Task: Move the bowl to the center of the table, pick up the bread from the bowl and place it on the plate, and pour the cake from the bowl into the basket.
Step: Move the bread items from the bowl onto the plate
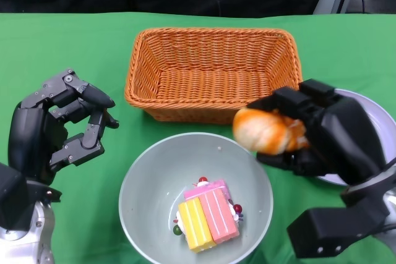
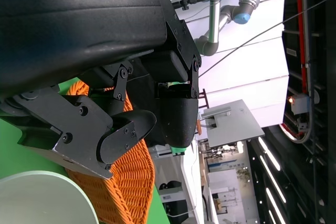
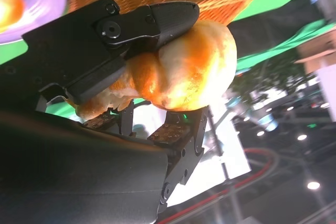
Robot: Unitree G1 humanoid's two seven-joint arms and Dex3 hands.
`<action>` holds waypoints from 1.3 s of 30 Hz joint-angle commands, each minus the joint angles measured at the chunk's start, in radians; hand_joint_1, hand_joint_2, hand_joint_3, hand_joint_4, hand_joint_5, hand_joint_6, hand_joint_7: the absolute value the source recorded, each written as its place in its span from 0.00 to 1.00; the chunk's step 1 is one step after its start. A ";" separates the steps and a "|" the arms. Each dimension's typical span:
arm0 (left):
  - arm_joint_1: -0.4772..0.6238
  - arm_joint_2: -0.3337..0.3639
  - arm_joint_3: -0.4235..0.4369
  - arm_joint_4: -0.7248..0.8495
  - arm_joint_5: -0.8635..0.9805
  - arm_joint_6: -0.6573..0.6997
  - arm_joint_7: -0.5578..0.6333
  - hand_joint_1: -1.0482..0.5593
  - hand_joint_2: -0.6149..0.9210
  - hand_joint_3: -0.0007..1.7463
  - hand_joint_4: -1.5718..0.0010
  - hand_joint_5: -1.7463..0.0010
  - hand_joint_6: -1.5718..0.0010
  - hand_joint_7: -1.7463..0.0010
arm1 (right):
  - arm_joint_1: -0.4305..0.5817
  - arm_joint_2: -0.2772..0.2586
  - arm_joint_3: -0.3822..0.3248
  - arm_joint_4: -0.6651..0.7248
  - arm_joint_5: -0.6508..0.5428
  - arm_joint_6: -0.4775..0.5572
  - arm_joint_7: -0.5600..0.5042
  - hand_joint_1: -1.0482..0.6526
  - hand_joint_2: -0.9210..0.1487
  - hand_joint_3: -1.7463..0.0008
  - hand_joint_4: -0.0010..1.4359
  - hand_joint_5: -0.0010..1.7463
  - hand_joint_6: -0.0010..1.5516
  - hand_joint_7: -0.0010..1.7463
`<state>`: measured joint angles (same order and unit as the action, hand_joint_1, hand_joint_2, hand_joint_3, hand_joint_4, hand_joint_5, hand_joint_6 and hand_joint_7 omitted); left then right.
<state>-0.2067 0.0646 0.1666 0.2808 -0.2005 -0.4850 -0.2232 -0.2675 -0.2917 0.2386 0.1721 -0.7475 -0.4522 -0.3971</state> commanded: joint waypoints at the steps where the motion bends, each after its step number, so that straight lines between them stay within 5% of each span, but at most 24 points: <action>1: -0.002 0.019 0.010 0.005 -0.001 0.001 0.002 0.64 0.79 0.60 0.51 0.14 0.48 0.28 | 0.014 -0.034 -0.058 -0.018 0.029 0.024 -0.007 0.56 0.21 0.62 0.56 0.84 0.59 0.48; 15: -0.002 0.030 0.014 0.019 -0.009 -0.005 -0.009 0.63 0.78 0.62 0.53 0.13 0.49 0.27 | 0.024 -0.117 -0.185 0.106 0.083 0.049 -0.040 0.59 0.20 0.68 0.51 0.89 0.59 0.44; 23: 0.000 0.030 0.014 0.023 -0.004 -0.018 -0.007 0.62 0.78 0.62 0.52 0.13 0.49 0.27 | -0.014 -0.144 -0.187 0.222 0.067 0.064 -0.095 0.60 0.08 0.84 0.52 0.89 0.63 0.37; 39: 0.003 0.031 0.015 0.028 -0.008 -0.019 -0.014 0.63 0.79 0.59 0.52 0.14 0.49 0.28 | -0.135 -0.155 -0.134 0.545 0.082 0.034 -0.170 0.59 0.01 0.94 0.54 0.87 0.65 0.32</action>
<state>-0.2074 0.0765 0.1704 0.3046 -0.2093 -0.4922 -0.2355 -0.3849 -0.4276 0.1023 0.6937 -0.6755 -0.4120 -0.5483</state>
